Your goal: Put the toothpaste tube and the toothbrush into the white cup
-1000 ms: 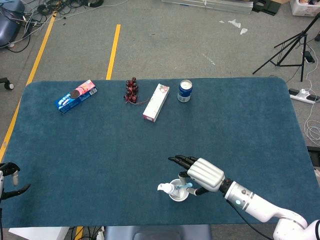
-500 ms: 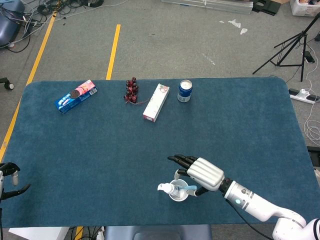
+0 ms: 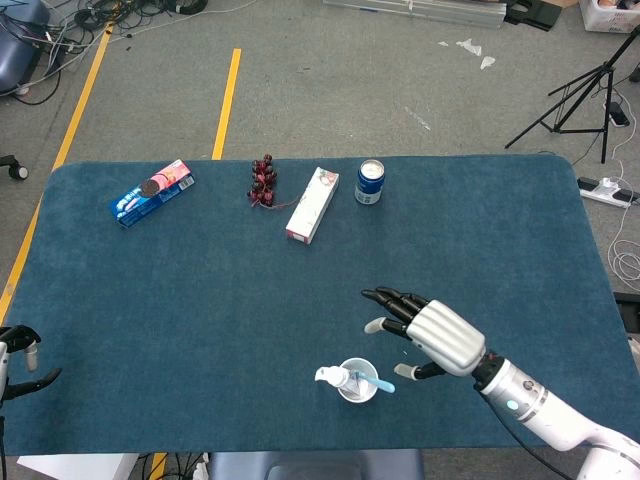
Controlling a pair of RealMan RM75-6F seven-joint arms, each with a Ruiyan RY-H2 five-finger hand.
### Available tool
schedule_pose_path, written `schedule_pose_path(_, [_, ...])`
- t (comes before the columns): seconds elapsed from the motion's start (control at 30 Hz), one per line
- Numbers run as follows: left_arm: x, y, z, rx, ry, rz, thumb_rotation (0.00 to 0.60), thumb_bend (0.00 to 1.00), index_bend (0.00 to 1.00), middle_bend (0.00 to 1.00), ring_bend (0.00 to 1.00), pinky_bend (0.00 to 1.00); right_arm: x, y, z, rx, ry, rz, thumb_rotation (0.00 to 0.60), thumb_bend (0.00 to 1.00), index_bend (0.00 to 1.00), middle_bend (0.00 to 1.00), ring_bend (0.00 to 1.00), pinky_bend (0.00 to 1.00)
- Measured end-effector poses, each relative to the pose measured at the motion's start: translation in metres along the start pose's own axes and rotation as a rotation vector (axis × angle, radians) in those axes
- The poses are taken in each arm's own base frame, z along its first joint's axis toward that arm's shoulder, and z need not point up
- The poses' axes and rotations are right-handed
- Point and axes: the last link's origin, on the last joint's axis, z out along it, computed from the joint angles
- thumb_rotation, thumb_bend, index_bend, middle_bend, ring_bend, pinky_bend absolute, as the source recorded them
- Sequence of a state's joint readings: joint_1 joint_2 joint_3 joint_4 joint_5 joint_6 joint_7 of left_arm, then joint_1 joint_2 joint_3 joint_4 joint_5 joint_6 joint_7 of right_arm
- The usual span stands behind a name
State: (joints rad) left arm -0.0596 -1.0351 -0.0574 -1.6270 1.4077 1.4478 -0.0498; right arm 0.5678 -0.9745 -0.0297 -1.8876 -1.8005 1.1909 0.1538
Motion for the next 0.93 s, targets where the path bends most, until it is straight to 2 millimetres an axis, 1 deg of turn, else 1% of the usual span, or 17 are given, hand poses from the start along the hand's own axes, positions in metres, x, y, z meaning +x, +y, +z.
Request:
schedule_pose_path(0.03, [0.000, 0.001, 0.000, -0.003, -0.001, 0.001, 0.600, 0.00, 0.74, 0.45, 0.36, 0.40, 0.002, 0.001, -0.003, -0.009, 0.011, -0.010, 0.600, 0.11, 0.30, 0.02, 0.00, 0.24])
schedule_pose_path(0.1, [-0.001, 0.003, 0.000, -0.012, -0.001, 0.003, 0.600, 0.00, 0.73, 0.45, 0.36, 0.40, 0.008, 0.007, -0.017, -0.051, 0.051, -0.056, 0.600, 0.11, 0.30, 0.02, 0.00, 0.24])
schedule_pose_path(0.2, [-0.002, 0.006, 0.000, -0.029, -0.001, 0.005, 0.600, 0.00, 0.73, 0.45, 0.36, 0.40, 0.013, 0.017, -0.037, -0.126, 0.098, -0.115, 0.600, 0.11, 0.30, 0.03, 0.00, 0.24])
schedule_pose_path(0.33, [-0.004, 0.011, 0.000, -0.062, 0.004, 0.001, 0.600, 0.00, 0.72, 0.45, 0.36, 0.40, 0.011, 0.034, -0.066, -0.252, 0.149, -0.192, 0.600, 0.11, 0.30, 0.03, 0.00, 0.24])
schedule_pose_path(0.5, [-0.007, 0.021, 0.000, -0.143, 0.030, -0.021, 0.600, 0.00, 0.72, 0.46, 0.36, 0.40, -0.008, 0.054, -0.095, -0.415, 0.174, -0.254, 0.600, 0.11, 0.30, 0.03, 0.00, 0.24])
schedule_pose_path(0.63, [-0.014, 0.029, 0.001, -0.204, 0.029, -0.029, 0.600, 0.00, 0.72, 0.46, 0.36, 0.40, -0.025, 0.063, -0.111, -0.518, 0.201, -0.264, 0.600, 0.11, 0.30, 0.03, 0.00, 0.24])
schedule_pose_path(0.73, [-0.019, 0.032, 0.003, -0.219, 0.014, -0.024, 0.600, 0.00, 0.72, 0.46, 0.36, 0.40, -0.036, 0.068, -0.122, -0.567, 0.222, -0.264, 0.600, 0.11, 0.30, 0.03, 0.00, 0.24])
schedule_pose_path(0.93, [-0.026, 0.036, 0.005, -0.225, -0.005, -0.007, 0.600, 0.00, 0.72, 0.47, 0.36, 0.40, -0.046, 0.077, -0.136, -0.591, 0.254, -0.199, 0.600, 0.11, 0.30, 0.02, 0.00, 0.24])
